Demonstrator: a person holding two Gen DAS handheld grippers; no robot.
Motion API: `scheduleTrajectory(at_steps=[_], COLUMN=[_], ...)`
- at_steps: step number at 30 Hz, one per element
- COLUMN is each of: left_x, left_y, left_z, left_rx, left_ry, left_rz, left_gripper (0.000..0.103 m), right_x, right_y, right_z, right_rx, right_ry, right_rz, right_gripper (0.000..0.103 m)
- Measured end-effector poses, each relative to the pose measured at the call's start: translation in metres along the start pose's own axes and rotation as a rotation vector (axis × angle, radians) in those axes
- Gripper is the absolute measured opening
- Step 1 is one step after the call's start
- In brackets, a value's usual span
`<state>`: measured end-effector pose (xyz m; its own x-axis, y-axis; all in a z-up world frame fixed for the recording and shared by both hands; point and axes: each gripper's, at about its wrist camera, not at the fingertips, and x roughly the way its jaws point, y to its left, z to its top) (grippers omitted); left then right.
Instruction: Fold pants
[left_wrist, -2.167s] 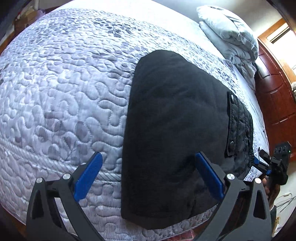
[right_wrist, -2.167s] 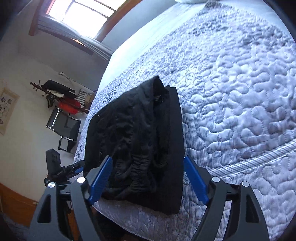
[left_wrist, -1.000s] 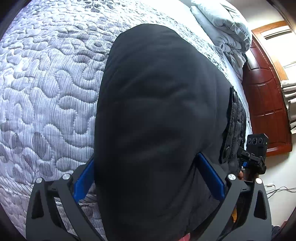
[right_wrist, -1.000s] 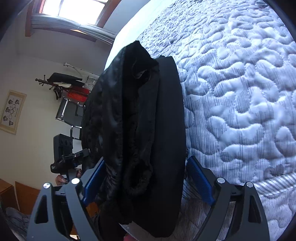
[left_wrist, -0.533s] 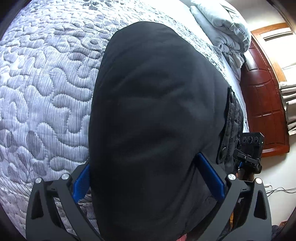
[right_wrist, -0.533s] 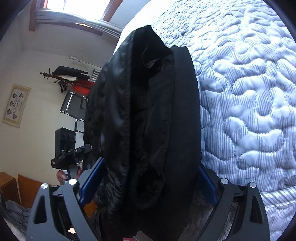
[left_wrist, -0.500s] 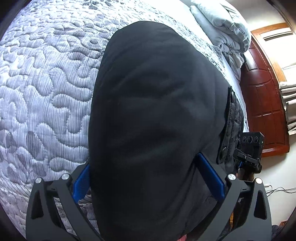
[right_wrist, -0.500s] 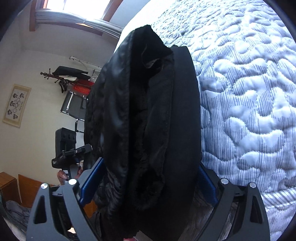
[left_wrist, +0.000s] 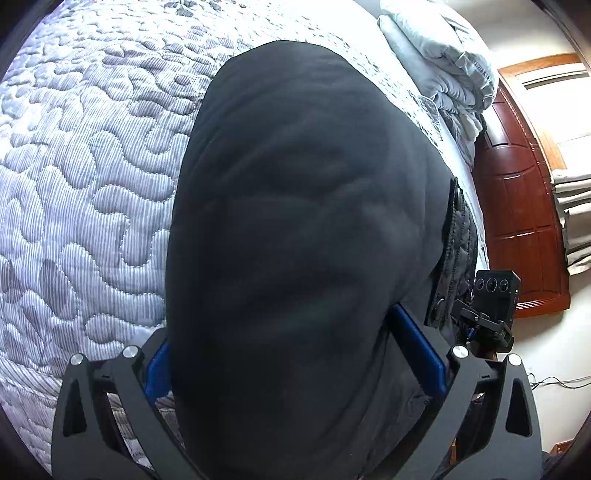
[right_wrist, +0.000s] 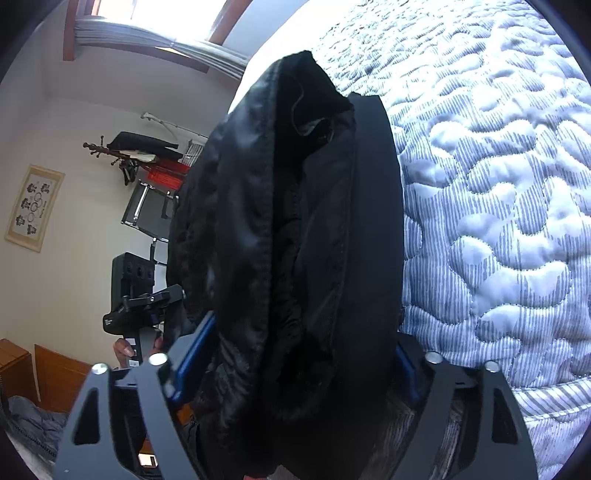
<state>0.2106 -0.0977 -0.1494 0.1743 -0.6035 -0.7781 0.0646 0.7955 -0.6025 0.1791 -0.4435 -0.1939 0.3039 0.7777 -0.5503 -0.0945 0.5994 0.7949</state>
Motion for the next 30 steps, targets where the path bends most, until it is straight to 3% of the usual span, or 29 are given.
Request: scheduleTrajectory(at_steps=[4,7,14,19,24,30], left_x=[-0.004,-0.012,-0.02,-0.004,0.014,0.016], left_y=[0.001,0.001,0.008,-0.004,-0.024,-0.035], left_z=[-0.004,-0.008,-0.016,-0.018,-0.023,-0.026], left_rx=[-0.001,-0.004,-0.01,-0.015,0.038,0.078], left_ry=[-0.018,-0.046,-0.068,-0.047,-0.054,-0.051], left_rz=[-0.014,-0.051,-0.111,-0.117,-0.036,-0.032], left_gripper=[0.098,0.095,0.08,0.083,0.093,0.088], right_x=[-0.004,-0.007,-0.023,-0.038,-0.041,-0.048], right_y=[0.004,0.013,0.02,0.015,-0.008,-0.024], right_z=[0.001,0.001,0.006,0.013,0.017,0.019], right_rx=[-0.026,-0.069,-0.08,-0.09,-0.039,0.001], right_ry=[-0.028,-0.046,-0.085,-0.1,-0.099,-0.12], right_rz=[0.008,-0.01,-0.015,-0.052,-0.041,-0.018], right_gripper=[0.052,0.046,0.042,0.042,0.042,0.042])
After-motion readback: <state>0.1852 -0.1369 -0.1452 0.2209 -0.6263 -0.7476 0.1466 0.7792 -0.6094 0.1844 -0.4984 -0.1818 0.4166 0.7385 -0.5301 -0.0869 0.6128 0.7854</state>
